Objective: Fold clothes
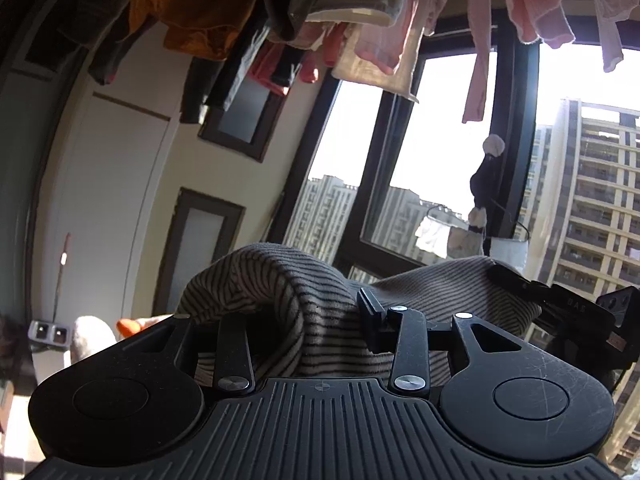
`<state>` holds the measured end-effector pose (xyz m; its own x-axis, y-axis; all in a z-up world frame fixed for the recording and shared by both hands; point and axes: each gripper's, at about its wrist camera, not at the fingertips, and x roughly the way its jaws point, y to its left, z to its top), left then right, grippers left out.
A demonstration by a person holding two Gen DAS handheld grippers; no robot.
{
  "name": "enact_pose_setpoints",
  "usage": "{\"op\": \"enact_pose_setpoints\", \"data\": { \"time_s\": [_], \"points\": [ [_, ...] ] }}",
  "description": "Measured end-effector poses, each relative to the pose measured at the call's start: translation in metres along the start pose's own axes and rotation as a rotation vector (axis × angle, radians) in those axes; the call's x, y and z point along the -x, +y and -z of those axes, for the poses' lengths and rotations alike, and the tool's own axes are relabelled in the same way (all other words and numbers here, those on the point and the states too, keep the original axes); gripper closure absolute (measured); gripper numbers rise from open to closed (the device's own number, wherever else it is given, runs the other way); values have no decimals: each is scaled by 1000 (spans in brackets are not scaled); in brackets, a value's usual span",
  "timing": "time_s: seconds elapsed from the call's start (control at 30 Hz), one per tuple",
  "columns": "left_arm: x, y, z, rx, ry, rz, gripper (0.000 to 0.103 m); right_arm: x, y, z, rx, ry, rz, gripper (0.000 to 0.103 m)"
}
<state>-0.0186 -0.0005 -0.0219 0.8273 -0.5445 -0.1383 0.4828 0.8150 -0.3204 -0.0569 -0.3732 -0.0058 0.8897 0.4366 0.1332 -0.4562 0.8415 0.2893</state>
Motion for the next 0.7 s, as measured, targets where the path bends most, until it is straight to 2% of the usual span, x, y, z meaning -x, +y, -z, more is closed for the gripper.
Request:
{"op": "enact_pose_setpoints", "data": {
  "time_s": [0.07, 0.13, 0.23, 0.3, 0.37, 0.4, 0.5, 0.53, 0.63, 0.7],
  "points": [
    [-7, 5, 7, 14, 38, -10, 61, -18, -14, 22, -21, 53, 56, 85],
    [-34, 23, 21, 18, 103, -50, 59, -36, -28, 44, -41, 107, 112, 85],
    [-86, 63, 49, 35, 216, -131, 54, -63, -49, 77, -72, 186, 196, 81],
    [-124, 98, 70, 61, 272, -189, 54, -81, -63, 99, -92, 240, 252, 80],
    [-147, 126, 88, 81, 317, -249, 53, -98, -69, 116, -73, 285, 320, 76],
    [-148, 133, 92, 92, 325, -261, 50, -104, -69, 122, -65, 305, 341, 75],
    [-138, 142, 94, 114, 322, -265, 24, -106, -62, 133, -21, 396, 326, 73],
    [-135, 143, 92, 110, 313, -259, 20, -105, -58, 137, 3, 431, 310, 72],
    [-130, 139, 89, 68, 304, -241, 16, -105, -37, 155, 67, 553, 231, 46],
    [-134, 135, 89, 24, 303, -228, 12, -109, -24, 178, 146, 608, 185, 46]
  ]
}}
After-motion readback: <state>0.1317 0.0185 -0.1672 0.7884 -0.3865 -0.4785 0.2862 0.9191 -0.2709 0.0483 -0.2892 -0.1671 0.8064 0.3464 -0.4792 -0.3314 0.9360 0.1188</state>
